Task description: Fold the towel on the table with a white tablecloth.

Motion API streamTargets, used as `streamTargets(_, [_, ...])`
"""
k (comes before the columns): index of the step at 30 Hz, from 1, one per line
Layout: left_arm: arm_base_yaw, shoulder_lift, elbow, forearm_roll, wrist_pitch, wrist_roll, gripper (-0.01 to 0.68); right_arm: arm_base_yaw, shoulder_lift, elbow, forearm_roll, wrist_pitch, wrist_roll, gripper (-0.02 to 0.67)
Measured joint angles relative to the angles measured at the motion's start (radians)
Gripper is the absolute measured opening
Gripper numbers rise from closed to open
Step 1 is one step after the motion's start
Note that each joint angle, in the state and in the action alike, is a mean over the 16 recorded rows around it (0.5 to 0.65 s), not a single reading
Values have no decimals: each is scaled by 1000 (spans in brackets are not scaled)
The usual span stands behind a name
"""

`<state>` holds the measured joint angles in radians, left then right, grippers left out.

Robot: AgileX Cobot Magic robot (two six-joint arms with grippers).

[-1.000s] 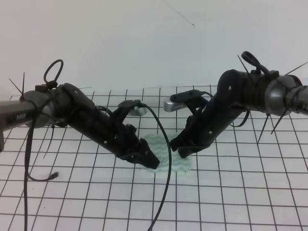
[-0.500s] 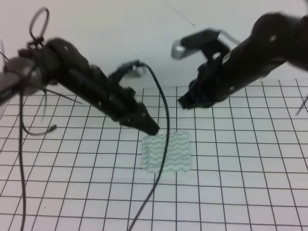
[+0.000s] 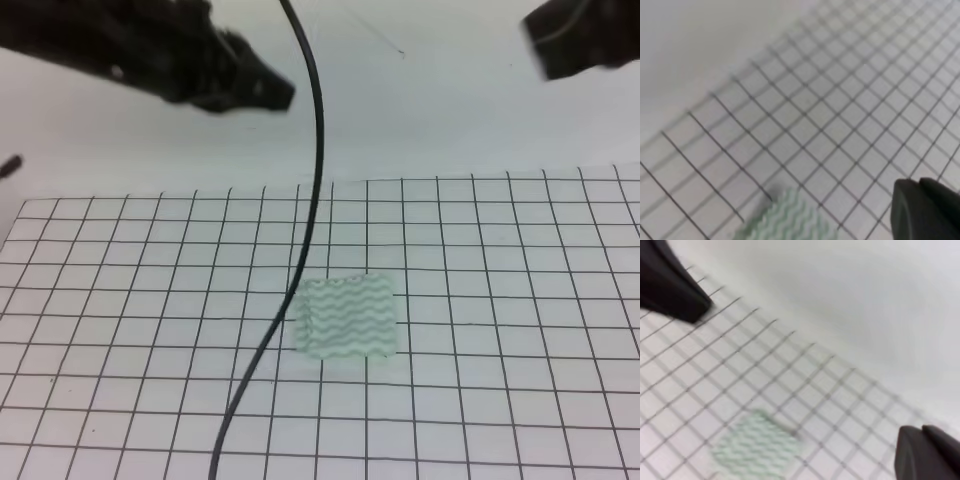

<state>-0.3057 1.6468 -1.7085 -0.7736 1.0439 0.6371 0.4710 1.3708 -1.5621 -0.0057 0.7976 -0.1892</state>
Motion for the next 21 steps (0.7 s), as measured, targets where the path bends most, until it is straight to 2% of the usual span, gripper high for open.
streamTargets(5, [-1, -135, 64, -14, -94, -3, 1, 0, -170, 83, -131, -48, 82, -3])
streamTargets(9, [-1, -247, 175, -40, -169, 8, 1, 0, -319, 205, -225, -136, 141, -3])
streamTargets(14, [-1, -395, 397, -129, -266, 54, 1, 0, -517, 418, -300, -301, 208, -3])
streamTargets(21, [-1, -602, 760, -363, -360, 228, 1, 0, -789, 727, -340, -484, 292, -3])
